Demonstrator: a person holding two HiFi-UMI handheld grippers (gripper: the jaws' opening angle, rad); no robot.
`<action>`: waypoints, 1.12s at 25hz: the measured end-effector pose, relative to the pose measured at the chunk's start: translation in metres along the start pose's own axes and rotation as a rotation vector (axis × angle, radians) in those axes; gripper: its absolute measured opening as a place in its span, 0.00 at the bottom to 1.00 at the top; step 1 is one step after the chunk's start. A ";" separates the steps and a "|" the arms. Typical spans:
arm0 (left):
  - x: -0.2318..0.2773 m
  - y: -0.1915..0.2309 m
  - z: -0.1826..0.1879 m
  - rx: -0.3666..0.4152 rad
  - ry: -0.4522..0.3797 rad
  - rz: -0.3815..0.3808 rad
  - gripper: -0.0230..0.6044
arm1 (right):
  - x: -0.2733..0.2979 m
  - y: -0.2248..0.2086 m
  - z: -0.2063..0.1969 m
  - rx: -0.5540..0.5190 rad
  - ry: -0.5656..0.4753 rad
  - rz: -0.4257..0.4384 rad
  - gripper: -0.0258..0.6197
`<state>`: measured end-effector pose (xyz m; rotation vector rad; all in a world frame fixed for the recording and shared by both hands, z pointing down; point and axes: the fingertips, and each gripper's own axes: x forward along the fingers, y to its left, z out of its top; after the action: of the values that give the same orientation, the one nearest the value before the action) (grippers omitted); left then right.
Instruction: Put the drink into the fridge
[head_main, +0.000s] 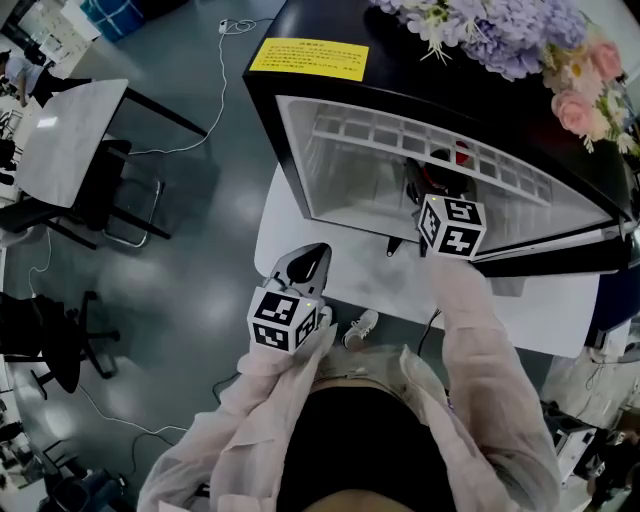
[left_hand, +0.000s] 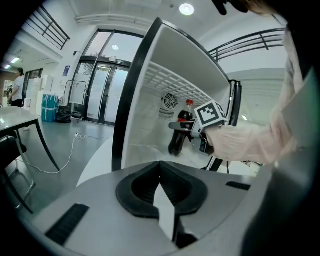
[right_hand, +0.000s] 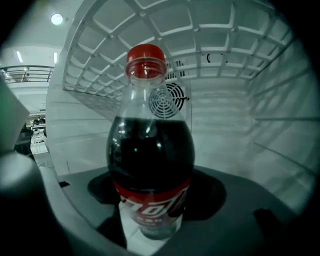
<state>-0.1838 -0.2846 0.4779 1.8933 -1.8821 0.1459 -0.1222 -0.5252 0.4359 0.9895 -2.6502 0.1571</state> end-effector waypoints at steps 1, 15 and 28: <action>-0.001 0.000 -0.001 -0.001 0.003 0.004 0.05 | 0.002 0.000 0.000 -0.002 0.002 0.002 0.52; -0.004 0.002 -0.013 -0.012 0.027 0.023 0.05 | 0.016 -0.009 -0.004 0.027 -0.007 -0.021 0.52; -0.001 0.004 -0.015 -0.015 0.035 0.011 0.05 | 0.019 -0.014 -0.002 0.060 -0.041 -0.046 0.53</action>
<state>-0.1840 -0.2778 0.4923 1.8589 -1.8655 0.1667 -0.1257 -0.5472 0.4442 1.0830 -2.6712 0.2092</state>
